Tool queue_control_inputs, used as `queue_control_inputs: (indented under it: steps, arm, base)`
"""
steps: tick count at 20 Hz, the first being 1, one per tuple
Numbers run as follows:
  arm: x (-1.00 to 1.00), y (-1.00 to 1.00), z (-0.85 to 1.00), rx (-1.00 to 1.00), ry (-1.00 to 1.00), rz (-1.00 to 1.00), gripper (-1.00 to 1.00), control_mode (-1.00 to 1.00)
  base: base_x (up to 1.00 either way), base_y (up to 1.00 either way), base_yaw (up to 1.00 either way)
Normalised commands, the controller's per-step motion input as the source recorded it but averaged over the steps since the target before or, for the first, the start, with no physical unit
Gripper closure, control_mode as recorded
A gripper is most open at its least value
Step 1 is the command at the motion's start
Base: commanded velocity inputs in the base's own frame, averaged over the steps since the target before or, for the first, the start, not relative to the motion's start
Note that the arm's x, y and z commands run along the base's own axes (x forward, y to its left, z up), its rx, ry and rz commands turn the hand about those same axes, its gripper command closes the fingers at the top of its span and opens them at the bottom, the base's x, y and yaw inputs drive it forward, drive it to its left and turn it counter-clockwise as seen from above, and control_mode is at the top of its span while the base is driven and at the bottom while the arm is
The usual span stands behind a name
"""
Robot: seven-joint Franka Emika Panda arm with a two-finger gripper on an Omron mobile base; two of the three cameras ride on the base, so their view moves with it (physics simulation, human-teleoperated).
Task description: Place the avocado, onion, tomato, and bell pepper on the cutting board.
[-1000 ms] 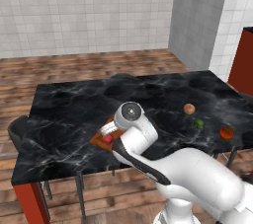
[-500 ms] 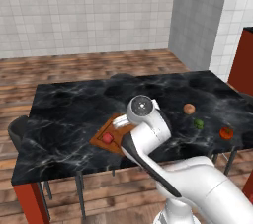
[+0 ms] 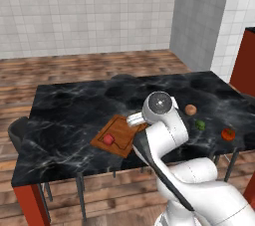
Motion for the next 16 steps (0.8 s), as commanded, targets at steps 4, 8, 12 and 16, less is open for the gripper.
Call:
queue_control_inputs:
  steps: [4,8,12,16]
  arm:
    - [-0.62,-0.26,0.03,0.0,-0.02,0.0,-1.0,-1.0]
    - [-0.68,0.0,0.0,0.0,-0.11,0.0,-1.0,-1.0]
    - [-0.55,-0.08,0.2,0.0,-0.17,0.0,-1.0,-1.0]
    - [-0.33,-0.23,0.44,0.03,0.0,-0.04,-1.0,-1.0]
  base:
    - [0.0,0.0,0.0]
    - [0.0,0.0,0.0]
    - [0.0,0.0,0.0]
    - [0.0,0.0,0.0]
